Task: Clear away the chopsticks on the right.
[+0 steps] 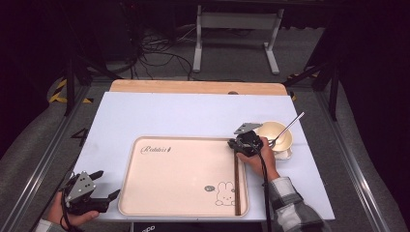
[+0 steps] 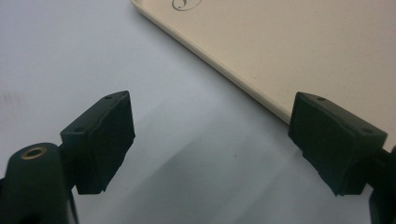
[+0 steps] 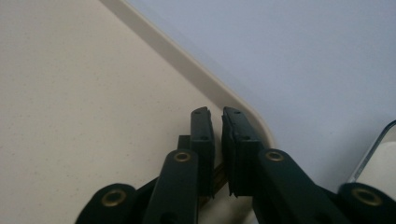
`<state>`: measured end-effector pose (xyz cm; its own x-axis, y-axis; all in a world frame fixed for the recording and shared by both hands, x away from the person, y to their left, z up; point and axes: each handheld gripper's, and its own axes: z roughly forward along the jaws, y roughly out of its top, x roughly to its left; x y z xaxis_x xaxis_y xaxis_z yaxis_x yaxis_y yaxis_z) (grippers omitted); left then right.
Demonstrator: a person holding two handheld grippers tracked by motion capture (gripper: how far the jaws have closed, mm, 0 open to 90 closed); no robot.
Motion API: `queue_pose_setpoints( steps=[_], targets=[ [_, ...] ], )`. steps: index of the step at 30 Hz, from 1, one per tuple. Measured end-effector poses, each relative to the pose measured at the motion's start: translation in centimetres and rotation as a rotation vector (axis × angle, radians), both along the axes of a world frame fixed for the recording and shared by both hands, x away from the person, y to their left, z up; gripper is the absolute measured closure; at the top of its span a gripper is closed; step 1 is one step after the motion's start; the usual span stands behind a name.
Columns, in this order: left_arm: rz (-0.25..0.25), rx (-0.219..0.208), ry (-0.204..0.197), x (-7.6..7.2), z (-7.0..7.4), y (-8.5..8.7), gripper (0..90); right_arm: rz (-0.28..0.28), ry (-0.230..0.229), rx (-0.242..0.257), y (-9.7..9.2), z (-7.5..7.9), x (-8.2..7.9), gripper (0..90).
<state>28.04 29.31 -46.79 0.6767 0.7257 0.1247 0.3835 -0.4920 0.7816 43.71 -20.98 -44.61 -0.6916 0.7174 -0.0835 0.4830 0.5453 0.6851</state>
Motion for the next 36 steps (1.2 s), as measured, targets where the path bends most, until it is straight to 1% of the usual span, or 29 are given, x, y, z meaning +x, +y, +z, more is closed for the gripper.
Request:
queue_pose_setpoints(
  steps=[4, 8, 10, 13, 17, 21, 22, 23, 26, 29, 32, 33, 34, 35, 36],
  targets=[
    [0.002, 0.001, -0.003, -0.1, 0.1, 0.0, 15.3, -0.006, -0.015, 0.015, -0.1, 0.1, 0.0, 81.9],
    [0.003, -0.007, -0.001, -0.1, 0.0, 0.1, 15.3, -0.004, -0.065, 0.036, -0.3, 0.6, -0.3, 83.8],
    [0.004, -0.002, 0.002, -0.1, 0.0, 0.1, 15.3, 0.003, -0.056, 0.043, -0.3, 0.5, -0.2, 83.1],
    [0.003, -0.002, 0.002, 0.0, 0.0, 0.1, 15.3, 0.007, -0.051, 0.041, -0.2, 0.4, -0.2, 82.9],
    [0.006, -0.002, 0.002, 0.0, 0.0, 0.1, 15.3, 0.013, -0.067, 0.053, -0.2, 0.7, -0.3, 81.8],
    [0.002, -0.008, -0.002, -0.1, 0.1, 0.1, 15.3, 0.022, -0.081, 0.071, -0.4, 1.4, -0.8, 80.7],
    [-0.001, -0.017, -0.003, -0.1, 0.1, 0.1, 15.4, 0.027, -0.082, 0.075, -0.5, 1.6, -1.0, 80.6],
    [-0.001, -0.017, -0.003, -0.1, 0.1, 0.1, 15.3, 0.027, -0.082, 0.075, -0.5, 1.6, -1.0, 80.6],
    [-0.006, -0.019, 0.001, -0.1, 0.0, 0.1, 15.4, 0.044, -0.089, 0.086, -0.7, 2.2, -1.5, 79.5],
    [-0.006, -0.018, 0.0, 0.0, 0.0, 0.1, 15.4, 0.051, -0.101, 0.098, -1.0, 3.0, -2.0, 78.2],
    [-0.009, -0.019, 0.002, 0.2, 0.0, 0.1, 15.4, 0.054, -0.122, 0.103, -1.4, 3.7, -2.4, 77.6],
    [-0.013, -0.018, 0.004, 0.3, 0.0, 0.1, 15.4, 0.052, -0.127, 0.115, -1.7, 4.3, -2.8, 76.6],
    [-0.013, -0.018, 0.004, 0.3, 0.0, 0.1, 15.4, 0.052, -0.127, 0.115, -1.7, 4.3, -2.8, 76.6],
    [-0.015, -0.016, 0.003, 0.3, -0.1, 0.1, 15.4, 0.048, -0.139, 0.127, -2.2, 4.8, -3.1, 75.8],
    [-0.016, -0.02, 0.006, 0.4, -0.1, 0.1, 15.4, 0.048, -0.139, 0.127, -2.2, 4.8, -3.1, 75.8]
  ],
)
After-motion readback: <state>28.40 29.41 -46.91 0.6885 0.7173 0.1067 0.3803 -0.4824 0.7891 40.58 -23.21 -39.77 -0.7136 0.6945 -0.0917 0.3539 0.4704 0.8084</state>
